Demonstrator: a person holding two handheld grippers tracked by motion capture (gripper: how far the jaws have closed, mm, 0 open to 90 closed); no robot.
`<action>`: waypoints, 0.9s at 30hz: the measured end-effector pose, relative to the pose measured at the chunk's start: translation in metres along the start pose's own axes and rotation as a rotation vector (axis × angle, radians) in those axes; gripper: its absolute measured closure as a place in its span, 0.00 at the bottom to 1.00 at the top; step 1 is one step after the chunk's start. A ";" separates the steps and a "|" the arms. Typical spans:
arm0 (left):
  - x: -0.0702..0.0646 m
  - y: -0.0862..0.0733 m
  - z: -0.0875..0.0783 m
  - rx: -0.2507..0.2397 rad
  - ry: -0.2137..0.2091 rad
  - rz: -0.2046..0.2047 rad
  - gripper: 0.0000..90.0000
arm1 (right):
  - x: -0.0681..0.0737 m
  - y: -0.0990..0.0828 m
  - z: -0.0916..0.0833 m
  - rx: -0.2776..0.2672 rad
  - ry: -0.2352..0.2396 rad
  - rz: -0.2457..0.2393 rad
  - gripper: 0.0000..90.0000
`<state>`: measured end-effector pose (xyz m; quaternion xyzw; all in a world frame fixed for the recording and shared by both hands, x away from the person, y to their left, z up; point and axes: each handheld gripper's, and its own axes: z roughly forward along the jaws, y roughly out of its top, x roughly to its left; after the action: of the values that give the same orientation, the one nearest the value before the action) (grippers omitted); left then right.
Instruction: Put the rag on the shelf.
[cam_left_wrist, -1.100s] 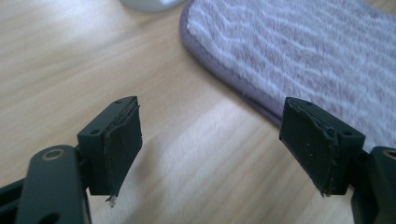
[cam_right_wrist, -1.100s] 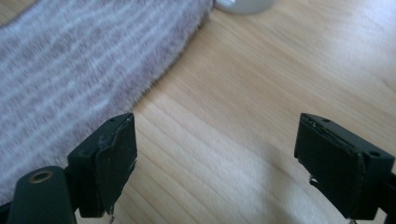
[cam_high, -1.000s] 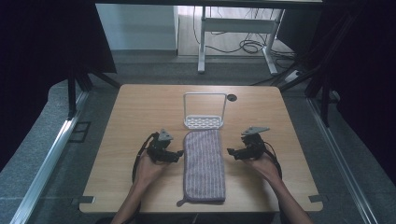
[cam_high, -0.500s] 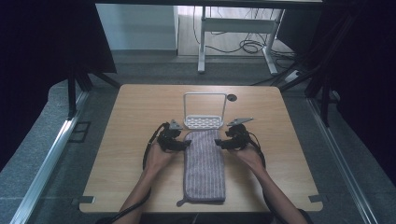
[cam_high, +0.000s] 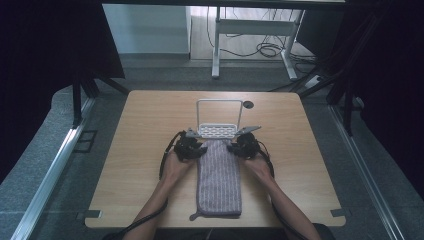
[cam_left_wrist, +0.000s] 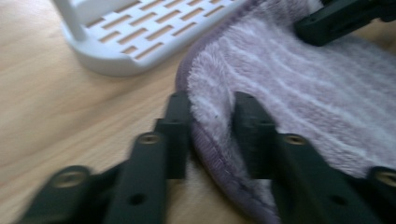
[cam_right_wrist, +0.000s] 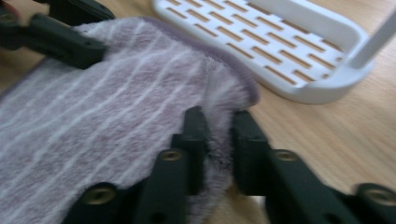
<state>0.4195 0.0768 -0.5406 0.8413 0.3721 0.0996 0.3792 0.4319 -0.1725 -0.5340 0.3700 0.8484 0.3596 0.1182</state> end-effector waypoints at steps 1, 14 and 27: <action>-0.002 0.000 0.000 0.002 -0.012 -0.006 0.84 | 0.002 0.000 0.000 -0.003 -0.002 -0.005 0.91; -0.010 0.022 -0.038 -0.117 -0.052 0.027 0.89 | 0.005 0.013 -0.044 -0.102 0.020 -0.023 0.93; -0.024 0.056 -0.083 -0.196 -0.037 0.113 0.88 | 0.012 0.042 -0.093 -0.199 0.019 -0.074 0.93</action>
<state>0.3959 0.0820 -0.4404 0.8214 0.3055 0.1412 0.4604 0.4030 -0.1928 -0.4380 0.3214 0.8227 0.4409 0.1595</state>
